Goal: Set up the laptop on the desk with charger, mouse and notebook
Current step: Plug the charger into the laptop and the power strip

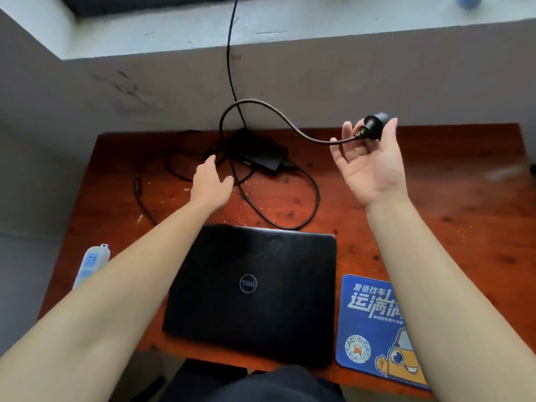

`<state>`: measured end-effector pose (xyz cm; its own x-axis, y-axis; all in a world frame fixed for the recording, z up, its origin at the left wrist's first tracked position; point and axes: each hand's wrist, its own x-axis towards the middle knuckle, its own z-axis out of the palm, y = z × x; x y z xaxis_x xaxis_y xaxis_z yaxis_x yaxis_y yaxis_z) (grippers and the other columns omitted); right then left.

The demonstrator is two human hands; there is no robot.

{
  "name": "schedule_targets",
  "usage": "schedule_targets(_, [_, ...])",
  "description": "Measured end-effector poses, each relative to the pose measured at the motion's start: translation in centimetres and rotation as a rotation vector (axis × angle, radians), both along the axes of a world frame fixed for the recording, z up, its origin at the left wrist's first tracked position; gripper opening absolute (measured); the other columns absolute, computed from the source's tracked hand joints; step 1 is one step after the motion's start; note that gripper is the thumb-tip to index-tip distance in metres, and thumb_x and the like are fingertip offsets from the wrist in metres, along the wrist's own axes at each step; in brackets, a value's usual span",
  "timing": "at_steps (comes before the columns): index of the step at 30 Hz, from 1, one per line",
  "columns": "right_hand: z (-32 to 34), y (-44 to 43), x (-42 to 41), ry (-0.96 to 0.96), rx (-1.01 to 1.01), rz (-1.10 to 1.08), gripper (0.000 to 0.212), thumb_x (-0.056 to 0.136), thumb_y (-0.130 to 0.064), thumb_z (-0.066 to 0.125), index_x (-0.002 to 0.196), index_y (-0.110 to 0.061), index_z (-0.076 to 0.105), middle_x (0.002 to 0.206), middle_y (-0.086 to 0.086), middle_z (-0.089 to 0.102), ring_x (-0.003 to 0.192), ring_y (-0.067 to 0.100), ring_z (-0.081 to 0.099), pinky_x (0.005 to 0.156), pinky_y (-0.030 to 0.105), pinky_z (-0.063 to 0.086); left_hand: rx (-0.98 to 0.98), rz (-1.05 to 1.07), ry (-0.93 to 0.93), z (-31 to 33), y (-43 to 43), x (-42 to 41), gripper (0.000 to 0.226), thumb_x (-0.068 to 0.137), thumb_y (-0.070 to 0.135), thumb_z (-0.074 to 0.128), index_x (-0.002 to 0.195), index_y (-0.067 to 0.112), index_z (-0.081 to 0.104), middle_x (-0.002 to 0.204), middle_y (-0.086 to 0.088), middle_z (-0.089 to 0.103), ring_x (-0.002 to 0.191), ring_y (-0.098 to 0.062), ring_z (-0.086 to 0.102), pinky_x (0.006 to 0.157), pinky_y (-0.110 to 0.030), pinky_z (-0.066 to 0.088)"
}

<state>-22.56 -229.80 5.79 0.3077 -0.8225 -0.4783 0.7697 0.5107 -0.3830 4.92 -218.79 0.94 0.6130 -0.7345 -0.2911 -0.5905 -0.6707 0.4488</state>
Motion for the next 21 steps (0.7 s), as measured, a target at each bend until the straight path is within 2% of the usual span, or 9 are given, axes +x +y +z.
schedule_targets(2, [1.8,0.7,1.6,0.027,-0.040,0.105,0.046,0.096,-0.064,0.043,0.108,-0.022,0.056,0.075,-0.004,0.057,0.077,0.013,0.068,0.089,0.040,0.057,-0.047,0.006,-0.021,1.8,0.3,1.4,0.070,0.092,0.026,0.062,0.151,0.008,0.031,0.151,-0.020,0.039,0.139,-0.036,0.038,0.113,-0.045,0.032])
schedule_targets(3, [2.6,1.1,2.5,0.078,-0.059,0.162,0.050,0.096,-0.068,0.038,0.113,-0.025,0.054,0.067,-0.005,0.047,0.061,0.010,0.056,0.077,0.032,0.057,-0.072,0.012,-0.024,2.4,0.5,2.1,0.069,0.091,0.025,0.063,0.150,0.008,0.034,0.149,-0.020,0.041,0.138,-0.036,0.040,0.113,-0.044,0.033])
schedule_targets(5, [4.0,2.1,4.3,0.182,-0.116,0.273,0.057,0.096,-0.072,0.033,0.124,-0.025,0.050,0.062,-0.007,0.022,0.047,0.008,0.024,0.052,0.022,0.036,-0.107,0.012,-0.019,3.4,1.6,3.3,0.065,0.090,0.025,0.063,0.148,0.010,0.037,0.147,-0.019,0.045,0.135,-0.035,0.043,0.113,-0.043,0.035])
schedule_targets(7, [5.2,3.7,6.4,0.201,-0.179,0.391,0.057,0.096,-0.070,0.037,0.117,-0.018,0.051,0.063,-0.007,0.012,0.048,0.009,0.012,0.050,0.024,0.019,-0.143,0.018,-0.018,4.2,3.6,4.6,0.053,0.094,0.026,0.059,0.144,0.014,0.045,0.142,-0.018,0.050,0.131,-0.034,0.047,0.110,-0.039,0.036])
schedule_targets(9, [6.1,5.4,8.5,0.160,-0.201,0.495,0.049,0.094,-0.058,0.050,0.111,-0.013,0.051,0.061,-0.007,0.016,0.048,0.009,0.014,0.051,0.025,0.019,-0.186,0.017,-0.022,4.6,5.8,6.1,0.033,0.098,0.025,0.053,0.128,0.014,0.061,0.128,-0.014,0.063,0.121,-0.032,0.056,0.098,-0.034,0.040])
schedule_targets(12, [6.7,9.3,13.0,0.189,-0.282,0.536,0.028,0.096,-0.027,0.055,0.116,-0.009,0.058,0.060,-0.007,0.034,0.048,0.008,0.030,0.053,0.024,0.032,-0.191,0.024,0.023,5.5,10.5,8.7,0.025,0.099,0.025,0.053,0.109,0.012,0.072,0.111,-0.010,0.071,0.108,-0.030,0.061,0.085,-0.030,0.041])
schedule_targets(17, [7.5,16.7,21.0,0.666,-0.815,0.453,0.015,0.103,-0.021,0.055,0.114,-0.015,0.063,0.061,-0.009,0.050,0.055,0.008,0.050,0.062,0.023,0.046,-0.118,-0.035,0.133,6.1,20.0,13.0,0.024,0.096,0.030,0.061,0.084,0.015,0.075,0.091,-0.007,0.075,0.093,-0.026,0.066,0.084,-0.035,0.049])
schedule_targets(19, [7.9,19.4,23.9,0.851,-0.999,0.464,0.017,0.101,-0.021,0.058,0.112,-0.009,0.062,0.063,-0.012,0.052,0.056,0.005,0.051,0.064,0.024,0.045,-0.137,-0.065,0.208,5.7,23.3,14.4,0.024,0.097,0.026,0.060,0.085,0.013,0.077,0.092,-0.007,0.075,0.092,-0.022,0.066,0.085,-0.034,0.049])
schedule_targets(21, [8.2,21.7,26.2,0.925,-1.101,0.462,0.025,0.101,-0.017,0.059,0.124,-0.023,0.061,0.071,-0.021,0.057,0.066,-0.003,0.052,0.072,0.020,0.045,-0.153,-0.082,0.287,5.0,25.8,15.3,0.022,0.098,0.020,0.058,0.096,0.008,0.076,0.098,-0.009,0.076,0.092,-0.020,0.066,0.089,-0.035,0.051])
